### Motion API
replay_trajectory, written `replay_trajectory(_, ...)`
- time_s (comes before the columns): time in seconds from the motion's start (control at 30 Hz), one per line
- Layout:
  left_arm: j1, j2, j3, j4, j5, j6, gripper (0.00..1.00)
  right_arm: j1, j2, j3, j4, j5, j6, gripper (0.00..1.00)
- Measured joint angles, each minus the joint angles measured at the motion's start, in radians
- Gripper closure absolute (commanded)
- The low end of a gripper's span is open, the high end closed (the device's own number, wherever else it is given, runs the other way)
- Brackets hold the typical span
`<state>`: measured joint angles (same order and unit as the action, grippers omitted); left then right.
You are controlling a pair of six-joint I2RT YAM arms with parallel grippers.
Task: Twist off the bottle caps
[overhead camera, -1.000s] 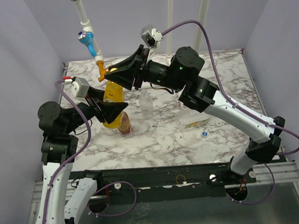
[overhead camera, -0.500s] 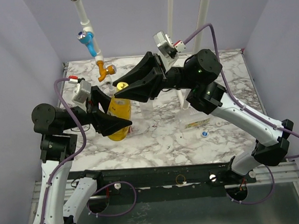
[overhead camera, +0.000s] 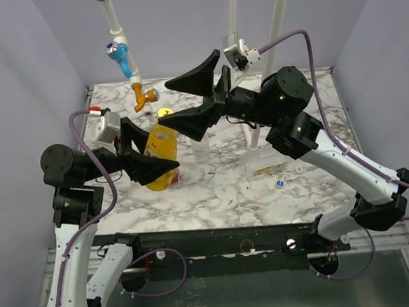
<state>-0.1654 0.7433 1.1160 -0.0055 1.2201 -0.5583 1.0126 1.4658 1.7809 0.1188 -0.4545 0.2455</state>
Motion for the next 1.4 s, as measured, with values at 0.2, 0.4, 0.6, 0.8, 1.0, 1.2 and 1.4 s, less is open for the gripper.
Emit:
replay_trajectory(0.2,0.001,-0.024,0.000,-0.095,-0.174,0.183,0.92,0.025,0.037,0.089,-0.098,0.182,0.007,0.00)
replay_trajectory(0.4,0.001,-0.031,-0.002,-0.159,-0.266,0.313,0.92,0.055,0.123,0.235,-0.194,0.283,-0.005,0.10)
replay_trajectory(0.6,0.001,-0.033,-0.013,-0.195,-0.304,0.362,0.92,0.055,0.151,0.239,-0.235,0.309,-0.011,0.23)
replay_trajectory(0.8,0.001,-0.031,-0.014,-0.215,-0.316,0.375,0.92,0.055,0.157,0.240,-0.247,0.309,-0.010,0.35)
replay_trajectory(1.0,0.001,-0.029,-0.015,-0.221,-0.321,0.375,0.92,0.058,0.156,0.228,-0.237,0.305,-0.009,0.53)
replay_trajectory(1.2,0.002,-0.021,-0.016,-0.224,-0.327,0.353,0.92,0.061,0.148,0.192,-0.215,0.286,-0.010,0.73)
replay_trajectory(1.4,0.000,-0.012,-0.016,-0.227,-0.325,0.327,0.93,0.061,0.125,0.139,-0.173,0.281,-0.010,0.99)
